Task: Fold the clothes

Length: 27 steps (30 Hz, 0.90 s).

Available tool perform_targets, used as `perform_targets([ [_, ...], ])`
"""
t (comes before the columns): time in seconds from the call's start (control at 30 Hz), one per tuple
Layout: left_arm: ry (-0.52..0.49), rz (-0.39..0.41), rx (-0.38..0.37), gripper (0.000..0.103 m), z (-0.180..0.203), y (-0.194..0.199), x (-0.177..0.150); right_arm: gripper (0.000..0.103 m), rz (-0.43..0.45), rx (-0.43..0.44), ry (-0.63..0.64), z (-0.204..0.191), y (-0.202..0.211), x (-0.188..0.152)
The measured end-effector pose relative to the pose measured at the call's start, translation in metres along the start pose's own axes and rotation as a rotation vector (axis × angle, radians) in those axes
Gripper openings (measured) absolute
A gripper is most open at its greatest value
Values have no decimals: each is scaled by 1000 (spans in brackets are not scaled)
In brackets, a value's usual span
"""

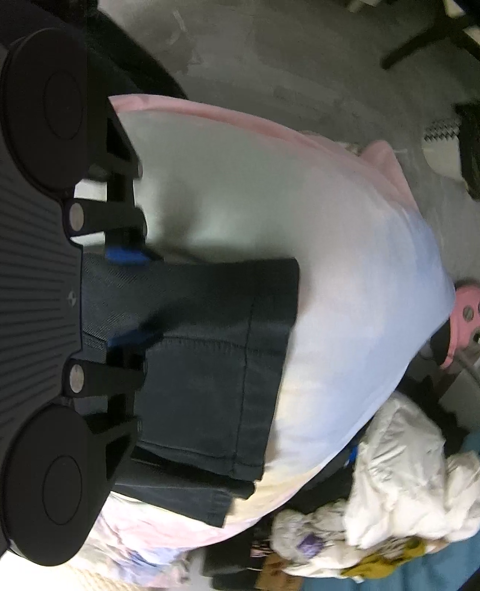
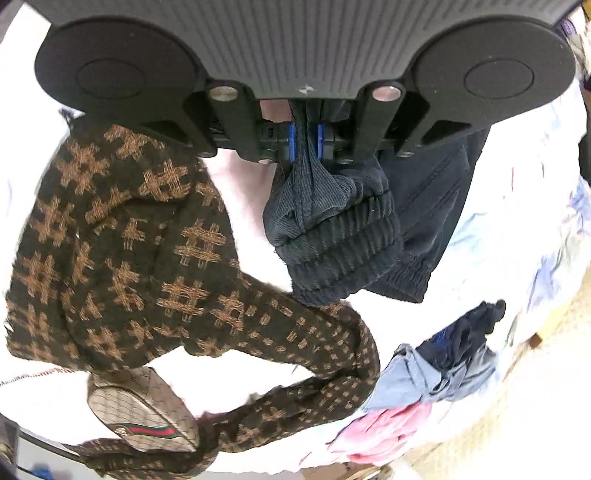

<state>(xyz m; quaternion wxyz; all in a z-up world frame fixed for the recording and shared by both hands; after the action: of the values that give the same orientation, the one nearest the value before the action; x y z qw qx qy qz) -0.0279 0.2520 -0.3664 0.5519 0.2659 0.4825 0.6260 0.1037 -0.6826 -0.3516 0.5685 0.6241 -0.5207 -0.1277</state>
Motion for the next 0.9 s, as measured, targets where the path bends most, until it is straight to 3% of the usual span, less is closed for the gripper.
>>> perform_targets([
  [0.07,-18,-3,-1,15,6,5,2,10,-3,-6,-29,6,0,-5],
  [0.1,-31,6,-10,4,13,12,0,10,-9,-9,-44,10,-1,-8],
  [0.17,-58,22,-30,4,26,27,-3,10,-21,-16,-74,17,-3,-15],
  [0.37,-116,29,-75,3,70,58,-15,10,69,103,-160,-7,14,-4],
  [0.57,-119,29,-64,3,105,45,-17,10,3,3,-158,29,-4,-17],
  [0.7,-142,1,-88,3,158,32,-26,10,25,40,-172,16,-5,-6],
  [0.9,-195,-38,-138,3,255,1,-51,10,91,148,-197,-43,-8,48],
])
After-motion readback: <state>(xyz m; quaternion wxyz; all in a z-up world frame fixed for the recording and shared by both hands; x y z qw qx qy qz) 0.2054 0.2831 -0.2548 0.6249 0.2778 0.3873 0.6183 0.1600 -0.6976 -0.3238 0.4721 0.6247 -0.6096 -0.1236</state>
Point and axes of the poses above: each gripper's, at about its wrist camera, not at the fingertips, and y roughly against the way its jaws point, z to its right, x to its top, the point moved 8 cm from there along -y, roughly the way its jaws point, and after that the axes turned 13 degrees about y, right-handed, at the moved point
